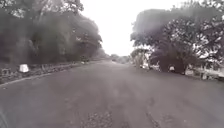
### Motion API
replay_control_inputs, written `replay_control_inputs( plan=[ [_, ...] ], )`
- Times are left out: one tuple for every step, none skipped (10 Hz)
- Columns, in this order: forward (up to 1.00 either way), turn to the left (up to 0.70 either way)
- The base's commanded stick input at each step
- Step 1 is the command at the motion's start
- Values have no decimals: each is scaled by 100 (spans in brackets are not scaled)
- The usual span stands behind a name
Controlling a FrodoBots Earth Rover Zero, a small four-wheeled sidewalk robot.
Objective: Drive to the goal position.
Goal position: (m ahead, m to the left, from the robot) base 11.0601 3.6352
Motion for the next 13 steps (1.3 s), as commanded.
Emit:
replay_control_inputs(
  plan=[
    [70, 0],
    [70, 0],
    [70, 0],
    [70, 0],
    [70, 0],
    [70, 0],
    [70, 0],
    [70, 0],
    [70, 0],
    [70, 0],
    [70, 0],
    [70, 0],
    [70, 0]
  ],
)
